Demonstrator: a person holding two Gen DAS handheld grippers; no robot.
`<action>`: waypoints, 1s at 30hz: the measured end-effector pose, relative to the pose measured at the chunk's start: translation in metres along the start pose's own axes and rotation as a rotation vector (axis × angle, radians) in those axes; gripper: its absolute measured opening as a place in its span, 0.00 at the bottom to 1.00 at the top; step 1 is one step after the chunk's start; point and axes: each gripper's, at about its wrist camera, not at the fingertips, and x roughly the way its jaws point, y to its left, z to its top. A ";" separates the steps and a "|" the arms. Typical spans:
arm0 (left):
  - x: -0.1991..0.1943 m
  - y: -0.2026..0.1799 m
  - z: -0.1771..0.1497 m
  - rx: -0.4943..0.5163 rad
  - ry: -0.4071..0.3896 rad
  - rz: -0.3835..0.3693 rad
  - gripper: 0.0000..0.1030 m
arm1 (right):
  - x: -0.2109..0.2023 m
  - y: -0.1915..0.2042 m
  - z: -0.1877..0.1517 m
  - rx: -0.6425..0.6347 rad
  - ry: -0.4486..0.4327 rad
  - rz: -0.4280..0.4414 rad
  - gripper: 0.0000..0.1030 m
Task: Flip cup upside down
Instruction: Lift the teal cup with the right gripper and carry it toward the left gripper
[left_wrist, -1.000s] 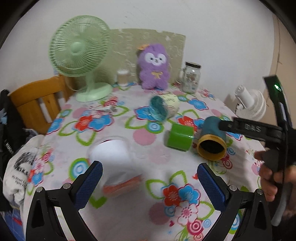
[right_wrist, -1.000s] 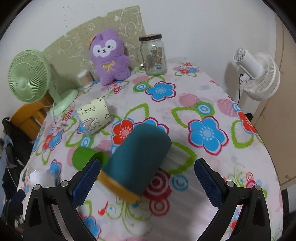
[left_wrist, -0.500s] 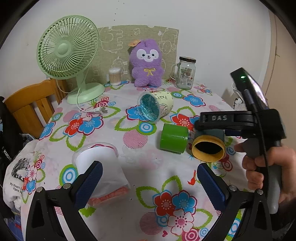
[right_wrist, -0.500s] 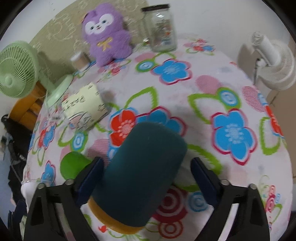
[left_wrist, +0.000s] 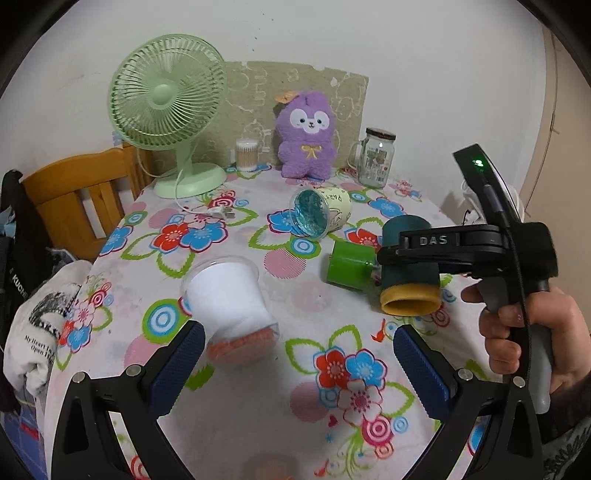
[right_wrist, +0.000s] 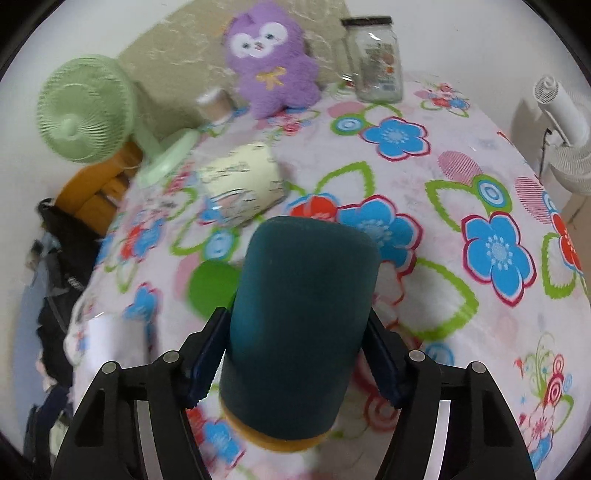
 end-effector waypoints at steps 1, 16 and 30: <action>-0.005 0.001 -0.002 -0.010 -0.006 -0.007 1.00 | -0.007 0.004 -0.005 -0.011 -0.004 0.016 0.68; -0.070 0.011 -0.049 -0.076 -0.012 -0.042 1.00 | -0.048 0.045 -0.065 -0.177 0.152 0.234 0.68; -0.074 0.009 -0.054 -0.105 0.012 -0.048 1.00 | 0.020 0.054 -0.080 -0.155 0.353 0.224 0.79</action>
